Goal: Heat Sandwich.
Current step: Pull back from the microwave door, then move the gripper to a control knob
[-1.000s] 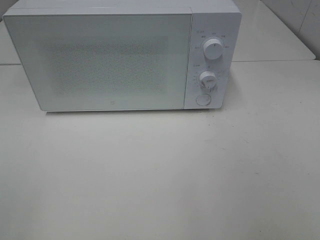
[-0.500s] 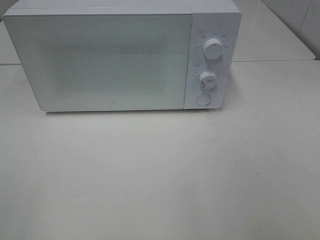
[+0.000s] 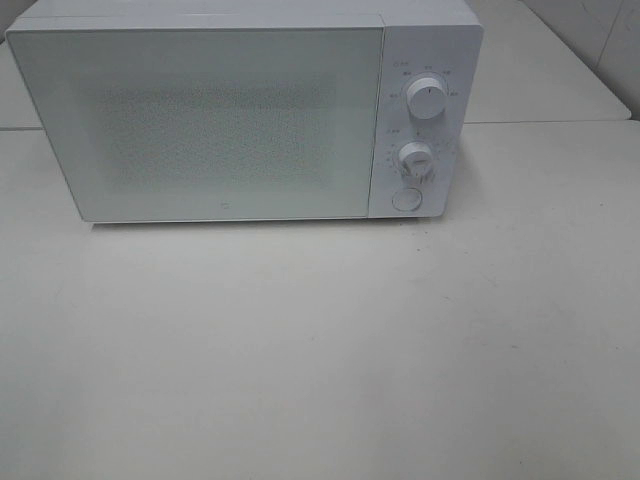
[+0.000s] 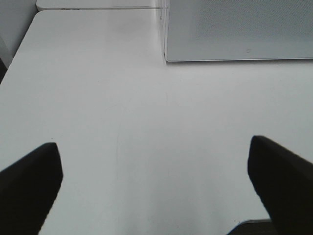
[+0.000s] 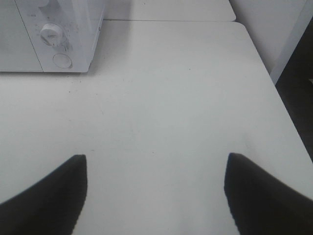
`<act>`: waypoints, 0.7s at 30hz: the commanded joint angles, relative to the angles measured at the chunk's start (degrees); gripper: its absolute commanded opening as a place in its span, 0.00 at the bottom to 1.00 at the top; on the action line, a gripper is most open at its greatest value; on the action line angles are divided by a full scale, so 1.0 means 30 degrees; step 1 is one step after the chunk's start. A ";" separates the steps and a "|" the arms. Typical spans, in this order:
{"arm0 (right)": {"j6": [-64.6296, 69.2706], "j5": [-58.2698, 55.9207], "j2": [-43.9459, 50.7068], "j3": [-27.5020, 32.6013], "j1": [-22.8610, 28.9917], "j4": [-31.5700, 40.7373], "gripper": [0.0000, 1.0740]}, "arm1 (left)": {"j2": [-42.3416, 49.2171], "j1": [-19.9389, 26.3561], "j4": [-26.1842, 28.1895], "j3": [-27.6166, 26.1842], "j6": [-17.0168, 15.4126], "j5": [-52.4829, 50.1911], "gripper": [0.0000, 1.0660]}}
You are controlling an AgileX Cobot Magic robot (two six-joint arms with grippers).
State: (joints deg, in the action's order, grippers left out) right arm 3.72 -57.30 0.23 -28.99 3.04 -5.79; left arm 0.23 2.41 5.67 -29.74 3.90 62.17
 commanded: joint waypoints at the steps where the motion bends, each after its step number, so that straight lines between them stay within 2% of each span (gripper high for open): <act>1: 0.0134 0.0516 0.0306 -0.0497 -0.0134 -0.0095 0.70 | 0.0325 0.0057 0.0057 0.0019 -0.0115 -0.0267 0.92; 21: 0.0191 0.7105 -0.6474 -0.0840 -0.0134 -0.0095 0.70 | 0.0325 0.0057 0.0057 0.0019 -0.0115 -0.0267 0.92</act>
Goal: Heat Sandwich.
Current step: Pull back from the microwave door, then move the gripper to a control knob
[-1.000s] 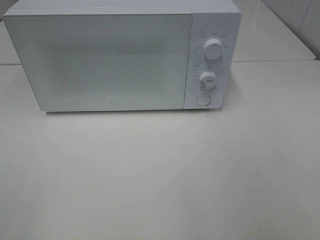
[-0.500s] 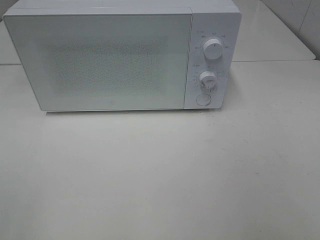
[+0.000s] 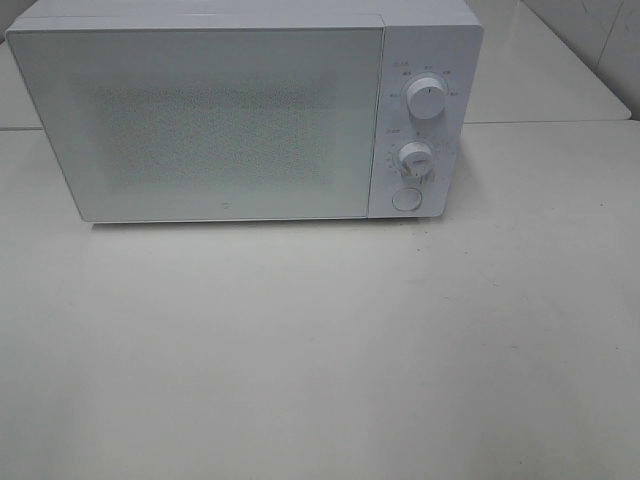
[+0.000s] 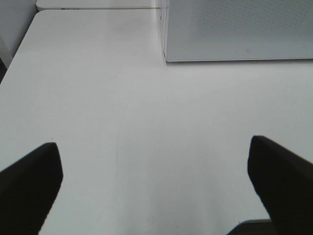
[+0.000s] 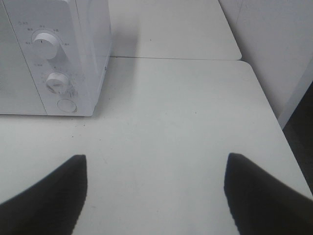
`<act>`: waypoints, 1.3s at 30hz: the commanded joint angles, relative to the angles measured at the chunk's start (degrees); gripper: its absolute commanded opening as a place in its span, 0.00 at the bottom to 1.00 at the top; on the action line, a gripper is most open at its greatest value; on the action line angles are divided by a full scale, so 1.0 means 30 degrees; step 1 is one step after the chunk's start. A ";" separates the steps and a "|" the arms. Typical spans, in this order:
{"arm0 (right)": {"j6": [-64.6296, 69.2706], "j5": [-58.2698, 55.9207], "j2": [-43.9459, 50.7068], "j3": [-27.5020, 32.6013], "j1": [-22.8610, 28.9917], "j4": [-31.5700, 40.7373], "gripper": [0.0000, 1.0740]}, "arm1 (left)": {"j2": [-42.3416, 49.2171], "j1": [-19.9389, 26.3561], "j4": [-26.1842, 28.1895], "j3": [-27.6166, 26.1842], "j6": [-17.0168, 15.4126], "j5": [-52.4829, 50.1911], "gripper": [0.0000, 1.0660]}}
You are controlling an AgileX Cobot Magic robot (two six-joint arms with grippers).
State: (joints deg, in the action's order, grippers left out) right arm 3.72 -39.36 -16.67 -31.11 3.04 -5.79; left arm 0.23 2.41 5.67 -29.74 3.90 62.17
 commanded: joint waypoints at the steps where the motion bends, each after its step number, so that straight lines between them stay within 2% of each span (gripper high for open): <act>1: 0.0210 0.1375 -0.1127 -0.0134 -0.0134 -0.0095 0.70 | 0.0325 0.0057 0.0057 0.0019 -0.0115 -0.0267 0.92; 24: 0.0210 0.8021 -0.9473 -0.0134 -0.0134 -0.0095 0.70 | 0.0325 0.0057 0.0057 0.0019 -0.0115 -0.0267 0.92; 39: 0.0554 1.2777 -1.3636 -0.0076 -0.0134 -0.0172 0.70 | 0.0325 0.0057 0.0057 0.0019 -0.0115 -0.0267 0.92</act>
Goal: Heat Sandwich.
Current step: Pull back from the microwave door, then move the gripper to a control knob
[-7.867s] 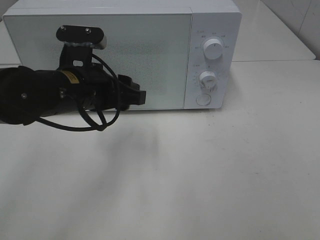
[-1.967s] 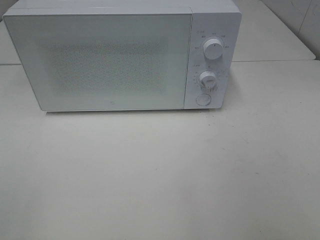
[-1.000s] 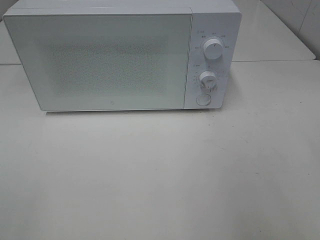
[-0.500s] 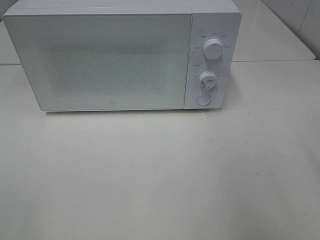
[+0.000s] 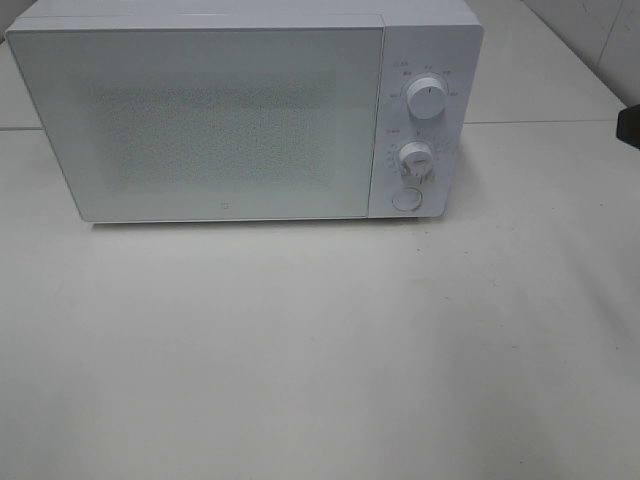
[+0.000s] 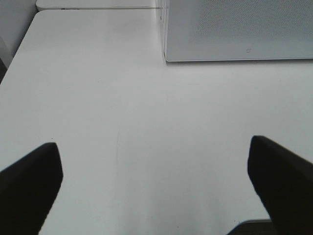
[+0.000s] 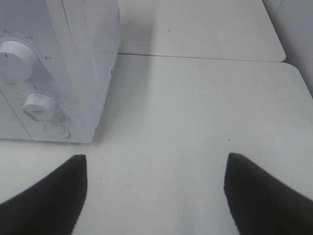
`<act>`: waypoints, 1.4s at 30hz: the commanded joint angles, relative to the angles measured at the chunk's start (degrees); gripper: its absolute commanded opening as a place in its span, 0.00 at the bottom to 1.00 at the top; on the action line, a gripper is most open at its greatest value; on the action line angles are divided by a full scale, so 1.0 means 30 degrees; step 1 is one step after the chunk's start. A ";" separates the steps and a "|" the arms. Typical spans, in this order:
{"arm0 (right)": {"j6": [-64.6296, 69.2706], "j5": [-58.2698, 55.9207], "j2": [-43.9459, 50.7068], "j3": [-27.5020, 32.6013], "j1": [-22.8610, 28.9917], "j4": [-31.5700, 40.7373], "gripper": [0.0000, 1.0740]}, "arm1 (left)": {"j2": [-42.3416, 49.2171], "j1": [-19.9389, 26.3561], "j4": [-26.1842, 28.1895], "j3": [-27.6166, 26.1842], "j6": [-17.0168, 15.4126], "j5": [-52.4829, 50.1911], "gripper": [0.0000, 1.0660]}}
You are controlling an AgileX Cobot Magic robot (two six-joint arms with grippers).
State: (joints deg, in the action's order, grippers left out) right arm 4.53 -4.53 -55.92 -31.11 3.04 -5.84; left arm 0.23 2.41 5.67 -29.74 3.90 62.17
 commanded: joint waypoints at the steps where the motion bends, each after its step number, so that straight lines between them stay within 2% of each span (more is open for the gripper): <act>1: 0.0286 0.1165 -0.0554 -0.0076 -0.0134 -0.0153 0.70 | 0.0325 0.0057 0.0057 0.0019 -0.0115 -0.0267 0.92; 6: 0.0286 0.4488 -0.1280 0.1184 -0.0076 -0.0115 0.70 | 0.0325 0.0057 0.0057 0.0019 -0.0115 -0.0267 0.92; 8: 0.0229 0.7391 -0.1413 0.2483 -0.0076 0.0267 0.70 | 0.0325 0.0057 0.0057 0.0019 -0.0115 -0.0267 0.92; 11: 0.0115 0.8900 -0.1413 0.3056 -0.0076 0.0974 0.70 | 0.0325 0.0057 0.0057 0.0019 -0.0115 -0.0267 0.92; 16: -0.1986 1.2128 -0.1413 0.4622 -0.0076 0.3953 0.70 | 0.0325 0.0057 0.0057 0.0019 -0.0115 -0.0267 0.92; 27: -0.2292 1.4343 -0.1413 0.5749 -0.0057 0.5596 0.70 | 0.0325 0.0057 0.0057 0.0019 -0.0115 -0.0267 0.92; 31: -0.3094 1.4801 -0.1642 0.5749 0.1146 0.5844 0.70 | 0.0325 0.0057 0.0057 0.0019 -0.0115 -0.0267 0.92; 34: -0.4450 1.5317 -0.2578 0.5749 0.2483 0.6073 0.70 | 0.0325 0.0057 0.0057 0.0019 -0.0115 -0.0267 0.92; 35: -0.5309 1.5890 -0.3304 0.5749 0.3438 0.6665 0.70 | 0.0325 0.0057 0.0057 0.0019 -0.0115 -0.0267 0.92; 36: -0.5309 1.5890 -0.3304 0.5749 0.3438 0.6665 0.70 | 0.0325 0.0057 0.0057 0.0019 -0.0115 -0.0267 0.92; 38: -0.6417 1.6883 -0.4106 0.5749 0.4717 0.7792 0.70 | 0.0325 0.0057 0.0057 0.0019 -0.0115 -0.0267 0.92; 39: -0.7410 1.8010 -0.4813 0.5749 0.5825 0.9244 0.70 | 0.0325 0.0057 0.0057 0.0019 -0.0115 -0.0267 0.92; 40: -0.7410 1.8010 -0.4813 0.5749 0.5825 0.9244 0.70 | 0.0325 0.0057 0.0057 0.0019 -0.0115 -0.0267 0.92; 42: -0.7983 1.9079 -0.5424 0.5749 0.6875 1.0619 0.70 | 0.0325 0.0057 0.0057 0.0019 -0.0115 -0.0267 0.92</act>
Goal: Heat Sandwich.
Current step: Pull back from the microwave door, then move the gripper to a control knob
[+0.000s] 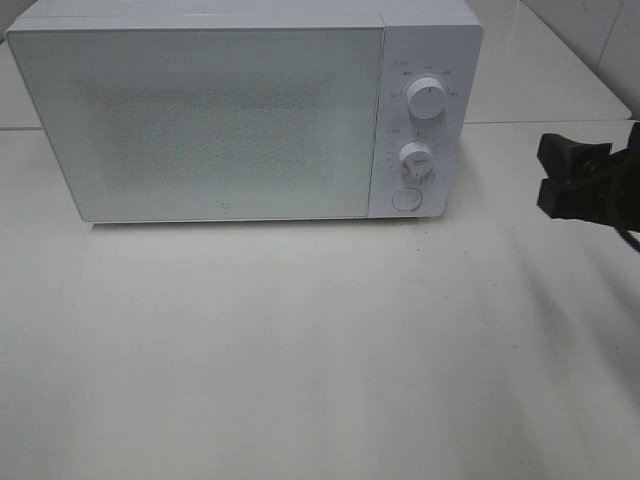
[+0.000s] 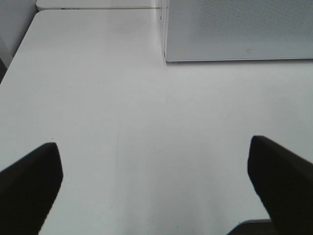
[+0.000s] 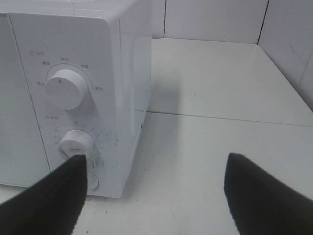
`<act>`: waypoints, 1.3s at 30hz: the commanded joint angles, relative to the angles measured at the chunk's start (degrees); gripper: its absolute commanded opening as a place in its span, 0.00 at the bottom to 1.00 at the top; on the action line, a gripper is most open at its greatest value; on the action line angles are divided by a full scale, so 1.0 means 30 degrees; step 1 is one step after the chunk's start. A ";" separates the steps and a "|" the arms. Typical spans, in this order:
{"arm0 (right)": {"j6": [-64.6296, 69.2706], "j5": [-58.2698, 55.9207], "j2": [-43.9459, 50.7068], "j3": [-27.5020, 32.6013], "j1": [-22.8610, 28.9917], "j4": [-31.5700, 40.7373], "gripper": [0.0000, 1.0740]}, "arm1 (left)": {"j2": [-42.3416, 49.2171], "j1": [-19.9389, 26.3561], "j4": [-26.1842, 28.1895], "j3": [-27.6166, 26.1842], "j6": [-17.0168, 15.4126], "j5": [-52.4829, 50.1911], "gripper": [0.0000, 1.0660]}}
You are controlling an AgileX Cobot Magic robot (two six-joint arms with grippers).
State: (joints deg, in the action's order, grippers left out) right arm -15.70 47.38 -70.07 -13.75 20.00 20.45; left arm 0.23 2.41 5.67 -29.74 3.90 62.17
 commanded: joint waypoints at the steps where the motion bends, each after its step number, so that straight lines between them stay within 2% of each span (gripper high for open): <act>1: -0.1451 0.2349 -0.1050 -0.0038 0.1776 0.2617 0.70 | 0.0325 0.0057 0.0057 0.0019 -0.0115 -0.0267 0.92; 2: -0.1604 0.3304 -0.1700 -0.0038 0.2712 0.3953 0.70 | 0.0325 0.0057 0.0057 0.0019 -0.0115 -0.0267 0.92; 3: -0.1604 0.3304 -0.1700 -0.0038 0.2712 0.3953 0.70 | 0.0325 0.0057 0.0057 0.0019 -0.0115 -0.0267 0.92; 6: -0.1604 0.5176 -0.3094 -0.0038 0.4354 0.6150 0.70 | 0.0325 0.0057 0.0057 0.0019 -0.0115 -0.0267 0.92; 12: -0.1547 0.5787 -0.4450 -0.0707 0.6092 0.7735 0.70 | 0.0325 0.0057 0.0057 0.0019 -0.0115 -0.0267 0.92; 26: -0.1528 0.6322 -0.7830 -0.2483 0.6723 0.8251 0.70 | 0.0325 0.0057 0.0057 0.0019 -0.0115 -0.0267 0.92; 39: -0.1451 0.6264 -0.8021 -0.2540 0.6723 0.8193 0.70 | 0.0325 0.0057 0.0057 0.0019 -0.0115 -0.0267 0.92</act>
State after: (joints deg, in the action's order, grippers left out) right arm -19.82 65.60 -94.31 -20.74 39.94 45.26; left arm 0.23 2.41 5.67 -29.74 3.90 62.17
